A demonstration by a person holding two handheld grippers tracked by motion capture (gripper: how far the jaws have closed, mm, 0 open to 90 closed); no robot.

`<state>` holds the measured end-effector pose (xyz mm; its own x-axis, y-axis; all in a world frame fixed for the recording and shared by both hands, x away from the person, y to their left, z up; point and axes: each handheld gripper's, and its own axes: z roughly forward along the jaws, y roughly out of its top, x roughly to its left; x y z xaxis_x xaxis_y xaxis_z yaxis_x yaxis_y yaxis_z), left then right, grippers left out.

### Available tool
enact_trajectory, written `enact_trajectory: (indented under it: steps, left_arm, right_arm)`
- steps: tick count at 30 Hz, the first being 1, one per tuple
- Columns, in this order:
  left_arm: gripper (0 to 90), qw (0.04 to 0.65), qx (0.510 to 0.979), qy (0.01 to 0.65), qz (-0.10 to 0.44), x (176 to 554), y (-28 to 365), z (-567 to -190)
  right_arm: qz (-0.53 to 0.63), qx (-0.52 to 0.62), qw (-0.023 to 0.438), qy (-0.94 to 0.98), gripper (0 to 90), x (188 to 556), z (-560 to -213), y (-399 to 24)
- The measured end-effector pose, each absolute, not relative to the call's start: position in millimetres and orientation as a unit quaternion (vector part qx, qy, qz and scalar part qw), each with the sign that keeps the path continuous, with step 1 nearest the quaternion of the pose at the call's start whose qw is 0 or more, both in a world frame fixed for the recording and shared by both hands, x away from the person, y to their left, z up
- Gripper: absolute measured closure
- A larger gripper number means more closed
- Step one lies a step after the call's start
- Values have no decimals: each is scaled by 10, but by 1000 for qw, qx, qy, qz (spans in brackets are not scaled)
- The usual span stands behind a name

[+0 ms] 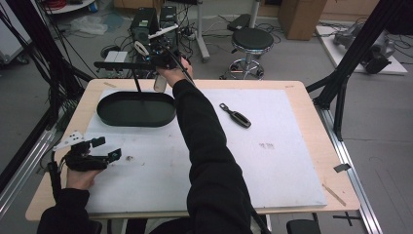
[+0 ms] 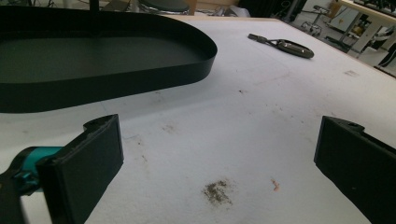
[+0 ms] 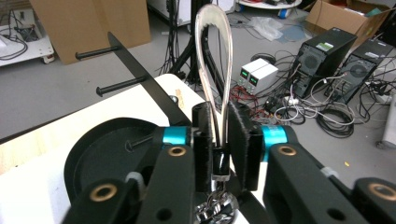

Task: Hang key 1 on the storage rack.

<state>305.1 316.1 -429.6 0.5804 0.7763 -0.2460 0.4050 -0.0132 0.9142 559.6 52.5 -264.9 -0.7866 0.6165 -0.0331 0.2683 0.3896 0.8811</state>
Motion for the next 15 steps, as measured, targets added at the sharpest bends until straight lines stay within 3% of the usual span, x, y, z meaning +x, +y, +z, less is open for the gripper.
enact_trajectory:
  steps: [1, 3, 7, 8, 9, 10, 13, 15]
  left_arm:
    - [17, 558, 693, 426, 166, 3050, 3160, -4295]
    - [17, 558, 693, 426, 166, 3050, 3160, -4295]
    - [17, 557, 694, 425, 166, 3048, 3158, -4294]
    - [18, 557, 694, 425, 166, 3048, 3158, -4294]
    - [17, 557, 694, 425, 167, 3048, 3156, -4293]
    - [17, 557, 694, 425, 167, 3046, 3155, -4293]
    - [17, 556, 695, 424, 166, 3038, 3161, -4289]
    - [18, 557, 694, 425, 166, 3038, 3167, -4288]
  right_arm:
    - [487, 283, 182, 806, 654, 5588, -2626, 507]
    - [493, 297, 167, 800, 593, 5581, -2602, 469]
    - [489, 310, 163, 799, 381, 5555, -2577, 385]
    - [489, 310, 163, 799, 381, 5555, -2577, 385]
    - [483, 308, 167, 803, 275, 5536, -2576, 340]
    - [483, 308, 167, 803, 275, 5536, -2576, 340]
    - [466, 320, 157, 810, 96, 5519, -2583, 267]
    - [461, 331, 138, 812, 71, 5490, -2588, 229]
